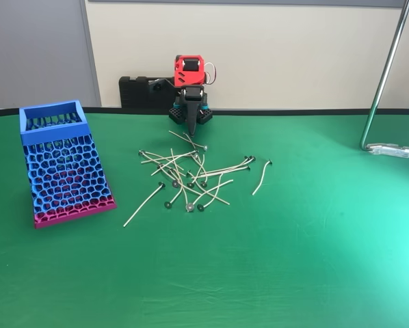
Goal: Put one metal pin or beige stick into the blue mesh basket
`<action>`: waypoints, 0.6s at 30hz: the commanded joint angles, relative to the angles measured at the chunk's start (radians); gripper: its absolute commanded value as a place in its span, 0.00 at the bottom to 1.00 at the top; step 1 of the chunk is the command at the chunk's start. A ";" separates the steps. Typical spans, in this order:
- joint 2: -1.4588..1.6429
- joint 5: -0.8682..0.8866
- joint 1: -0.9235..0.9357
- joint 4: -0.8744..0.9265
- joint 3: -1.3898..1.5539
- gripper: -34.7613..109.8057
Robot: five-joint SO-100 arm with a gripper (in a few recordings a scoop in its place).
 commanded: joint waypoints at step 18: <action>-0.377 -0.058 0.041 -0.106 -0.278 0.24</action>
